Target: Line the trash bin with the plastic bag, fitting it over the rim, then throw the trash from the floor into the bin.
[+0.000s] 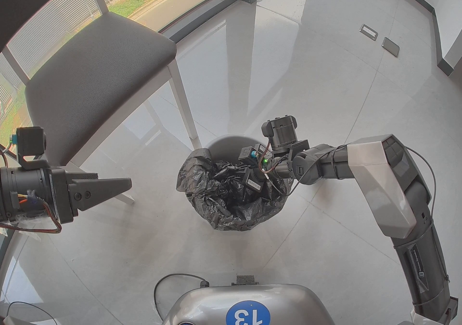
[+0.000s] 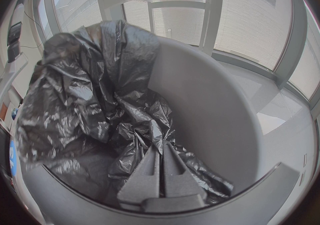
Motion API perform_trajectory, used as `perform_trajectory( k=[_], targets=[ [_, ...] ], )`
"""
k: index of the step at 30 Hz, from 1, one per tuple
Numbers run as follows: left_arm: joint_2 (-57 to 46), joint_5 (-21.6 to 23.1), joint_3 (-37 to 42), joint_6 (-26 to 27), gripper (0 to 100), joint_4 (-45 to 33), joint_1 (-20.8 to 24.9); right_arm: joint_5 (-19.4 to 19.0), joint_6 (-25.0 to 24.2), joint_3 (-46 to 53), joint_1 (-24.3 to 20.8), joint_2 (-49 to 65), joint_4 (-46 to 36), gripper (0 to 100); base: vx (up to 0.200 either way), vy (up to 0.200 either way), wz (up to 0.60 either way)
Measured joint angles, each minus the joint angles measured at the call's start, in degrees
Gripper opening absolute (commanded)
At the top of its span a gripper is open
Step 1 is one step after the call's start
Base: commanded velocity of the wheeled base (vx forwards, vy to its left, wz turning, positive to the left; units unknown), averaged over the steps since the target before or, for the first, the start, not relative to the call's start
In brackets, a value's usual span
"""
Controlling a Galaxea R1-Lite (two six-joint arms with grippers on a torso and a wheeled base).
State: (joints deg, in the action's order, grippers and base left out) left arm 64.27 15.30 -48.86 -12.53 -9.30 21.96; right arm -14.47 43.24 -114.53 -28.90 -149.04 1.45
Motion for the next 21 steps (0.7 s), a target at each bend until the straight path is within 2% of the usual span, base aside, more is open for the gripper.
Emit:
perform_trajectory(
  k=[5, 17, 21],
  targets=[
    [-0.3, 0.0, 0.71, 0.0, 100, -0.05, 0.04, 0.02, 0.06, -0.07, -0.15, 0.12, -2.51, 0, 0.0, 0.0, 0.0],
    [-0.93, -0.02, 1.38, 0.24, 100, 0.09, 0.01, 0.38, 0.17, -0.07, -2.07, -1.07, -22.66, 0, 0.0, 0.0, 0.0],
    [-1.18, 0.0, 1.76, 0.71, 100, 0.06, 0.0, 0.44, 0.22, -0.07, -3.21, -1.95, -25.89, 0, 0.0, 0.0, 0.0]
  ],
)
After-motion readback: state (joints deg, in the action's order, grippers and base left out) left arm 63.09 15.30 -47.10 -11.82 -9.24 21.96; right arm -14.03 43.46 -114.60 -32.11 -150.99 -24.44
